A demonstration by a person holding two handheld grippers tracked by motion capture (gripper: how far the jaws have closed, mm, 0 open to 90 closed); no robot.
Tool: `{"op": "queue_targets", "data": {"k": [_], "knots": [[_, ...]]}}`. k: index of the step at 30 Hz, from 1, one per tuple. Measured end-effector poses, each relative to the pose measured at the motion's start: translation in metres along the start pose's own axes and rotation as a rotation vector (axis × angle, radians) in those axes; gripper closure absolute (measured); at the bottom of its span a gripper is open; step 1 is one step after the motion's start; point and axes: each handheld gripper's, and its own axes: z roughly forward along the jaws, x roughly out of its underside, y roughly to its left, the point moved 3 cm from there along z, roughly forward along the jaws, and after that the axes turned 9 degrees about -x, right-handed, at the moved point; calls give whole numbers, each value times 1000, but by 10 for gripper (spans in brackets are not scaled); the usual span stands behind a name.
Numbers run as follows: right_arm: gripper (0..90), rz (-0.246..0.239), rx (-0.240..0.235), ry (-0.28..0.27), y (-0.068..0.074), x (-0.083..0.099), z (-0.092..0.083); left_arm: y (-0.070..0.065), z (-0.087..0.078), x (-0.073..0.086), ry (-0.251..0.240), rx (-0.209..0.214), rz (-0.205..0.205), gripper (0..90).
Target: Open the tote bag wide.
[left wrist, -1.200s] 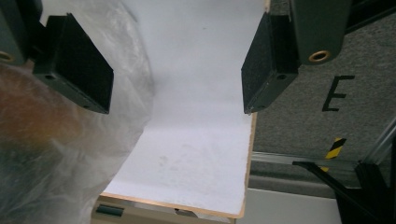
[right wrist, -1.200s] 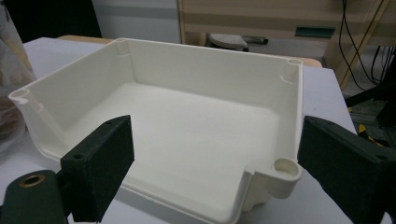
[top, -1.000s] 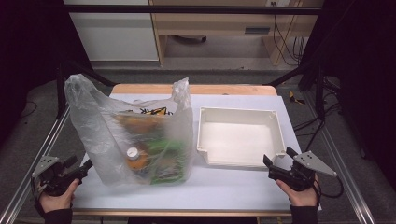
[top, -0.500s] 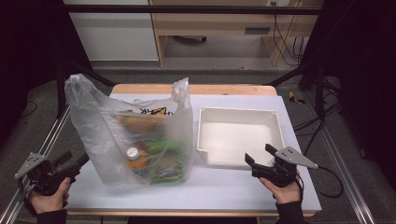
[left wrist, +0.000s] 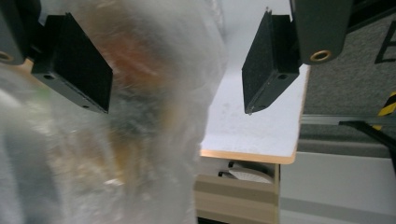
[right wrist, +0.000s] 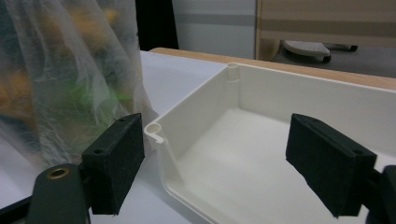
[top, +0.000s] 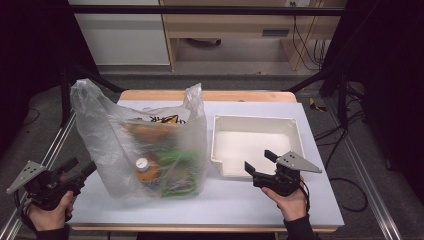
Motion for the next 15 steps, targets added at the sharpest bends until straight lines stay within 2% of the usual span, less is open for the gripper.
{"op": "queue_targets", "data": {"k": [2,8,12,15], "knots": [[216,-13,-16,-3,6,-4,4,-7,2,-1,10,9,13,261],[261,-9,-47,-2,14,-8,12,-18,8,-1,30,28,36,293],[282,-20,-66,5,18,-9,16,-26,15,1,62,39,51,314],[323,-42,-93,17,26,-11,23,-33,21,3,84,49,79,349]]}}
